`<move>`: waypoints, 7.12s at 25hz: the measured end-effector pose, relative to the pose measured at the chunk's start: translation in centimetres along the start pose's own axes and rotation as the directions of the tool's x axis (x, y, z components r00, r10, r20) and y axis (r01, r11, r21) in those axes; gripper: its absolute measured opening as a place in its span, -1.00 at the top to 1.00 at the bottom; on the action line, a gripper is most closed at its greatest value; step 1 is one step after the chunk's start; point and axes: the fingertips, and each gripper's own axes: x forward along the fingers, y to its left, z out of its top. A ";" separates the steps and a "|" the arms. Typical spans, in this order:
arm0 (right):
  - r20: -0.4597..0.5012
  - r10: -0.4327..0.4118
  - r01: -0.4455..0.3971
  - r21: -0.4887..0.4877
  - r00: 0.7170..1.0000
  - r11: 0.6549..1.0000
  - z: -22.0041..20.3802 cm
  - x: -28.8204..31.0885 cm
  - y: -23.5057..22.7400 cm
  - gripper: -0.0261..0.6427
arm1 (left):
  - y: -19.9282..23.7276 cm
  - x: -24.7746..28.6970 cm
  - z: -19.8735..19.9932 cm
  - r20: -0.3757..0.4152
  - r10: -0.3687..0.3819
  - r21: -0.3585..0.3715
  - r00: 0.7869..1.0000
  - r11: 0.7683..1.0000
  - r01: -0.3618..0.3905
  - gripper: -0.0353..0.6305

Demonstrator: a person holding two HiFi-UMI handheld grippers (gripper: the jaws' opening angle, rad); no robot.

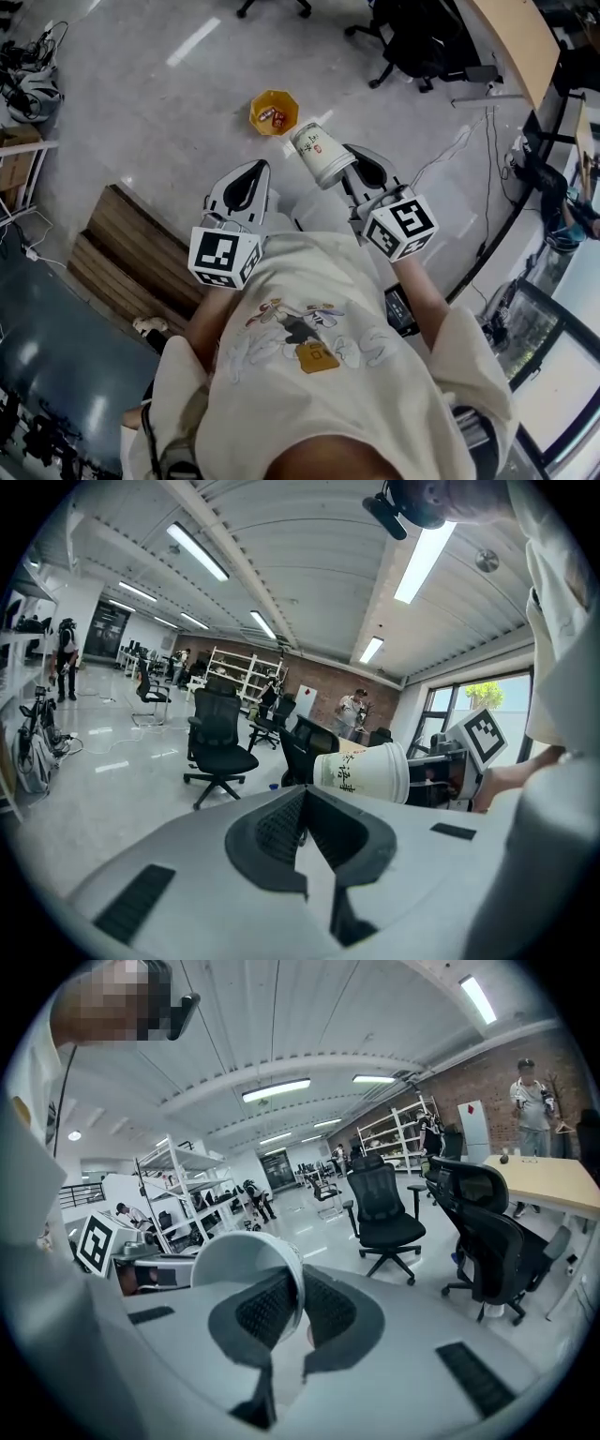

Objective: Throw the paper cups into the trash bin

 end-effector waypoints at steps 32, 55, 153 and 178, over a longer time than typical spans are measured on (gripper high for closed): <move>-0.357 0.133 -0.153 -0.029 0.925 0.988 -18.6 26.8 -19.4 0.86 | 17.1 25.2 -19.4 -0.259 0.175 -0.216 0.950 0.948 -0.234 0.88; -0.473 0.065 -0.105 -0.057 0.879 0.993 -36.0 40.1 -27.2 0.86 | 28.1 36.7 -38.0 -0.386 0.187 -0.217 0.903 0.933 -0.287 0.88; -0.346 0.047 -0.049 0.005 0.937 0.999 -15.6 27.9 -16.2 0.90 | 17.1 24.9 -19.5 -0.284 0.276 -0.234 0.918 0.909 -0.346 0.88; -0.226 0.139 -0.166 -0.107 0.964 0.980 -2.2 11.8 -4.7 0.90 | 6.7 8.0 -0.7 -0.089 0.288 -0.043 0.954 0.955 -0.292 0.88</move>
